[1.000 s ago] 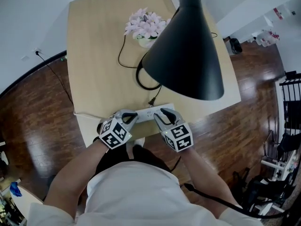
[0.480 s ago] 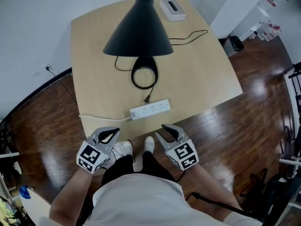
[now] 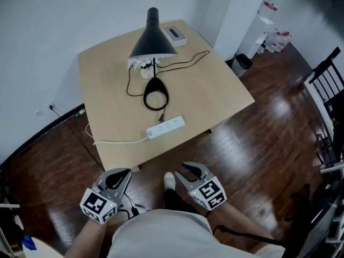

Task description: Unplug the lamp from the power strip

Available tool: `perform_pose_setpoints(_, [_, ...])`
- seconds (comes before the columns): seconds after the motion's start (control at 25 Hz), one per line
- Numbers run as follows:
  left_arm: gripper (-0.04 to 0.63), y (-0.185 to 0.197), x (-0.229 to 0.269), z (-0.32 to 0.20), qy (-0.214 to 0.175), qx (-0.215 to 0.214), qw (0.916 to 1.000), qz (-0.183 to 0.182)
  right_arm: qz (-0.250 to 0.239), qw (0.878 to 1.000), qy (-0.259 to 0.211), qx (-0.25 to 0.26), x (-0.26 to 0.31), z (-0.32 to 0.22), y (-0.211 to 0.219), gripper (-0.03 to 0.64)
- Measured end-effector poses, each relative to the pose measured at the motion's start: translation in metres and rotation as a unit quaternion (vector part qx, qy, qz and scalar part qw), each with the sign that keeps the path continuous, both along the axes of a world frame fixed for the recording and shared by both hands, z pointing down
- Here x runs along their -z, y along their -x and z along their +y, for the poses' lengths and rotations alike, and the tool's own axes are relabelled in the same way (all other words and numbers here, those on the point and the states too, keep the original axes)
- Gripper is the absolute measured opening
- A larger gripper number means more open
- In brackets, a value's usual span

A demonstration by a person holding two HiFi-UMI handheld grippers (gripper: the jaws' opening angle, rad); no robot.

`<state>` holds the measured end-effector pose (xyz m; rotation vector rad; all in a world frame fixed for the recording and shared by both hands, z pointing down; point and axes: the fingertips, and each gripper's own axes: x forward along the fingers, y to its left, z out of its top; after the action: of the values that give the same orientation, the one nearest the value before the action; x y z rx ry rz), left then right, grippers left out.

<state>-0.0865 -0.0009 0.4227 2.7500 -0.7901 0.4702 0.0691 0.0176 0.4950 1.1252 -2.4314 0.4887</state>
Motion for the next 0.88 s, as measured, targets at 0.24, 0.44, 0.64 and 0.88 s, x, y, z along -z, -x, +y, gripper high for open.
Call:
perform_pose_setpoints(0.24, [0.005, 0.062, 0.005, 0.095, -0.001, 0.009, 0.9992, 0.039, 0.004, 0.999, -0.014, -0.04, 0.023, 0.088, 0.043, 0.133])
perform_pose_setpoints(0.44, [0.005, 0.106, 0.003, 0.164, -0.001, 0.004, 0.9995, 0.032, 0.005, 0.999, -0.011, -0.046, 0.042, 0.174, 0.083, 0.133])
perform_pose_setpoints(0.64, [0.005, 0.112, 0.017, 0.212, -0.022, -0.01, 0.999, 0.037, 0.005, 0.999, -0.027, -0.042, 0.058, 0.23, 0.087, 0.133])
perform_pose_setpoints(0.88, [0.005, 0.09, 0.036, 0.263, -0.047, -0.012, 0.9976, 0.049, -0.01, 0.998, -0.053, -0.037, 0.083, 0.276, 0.076, 0.133])
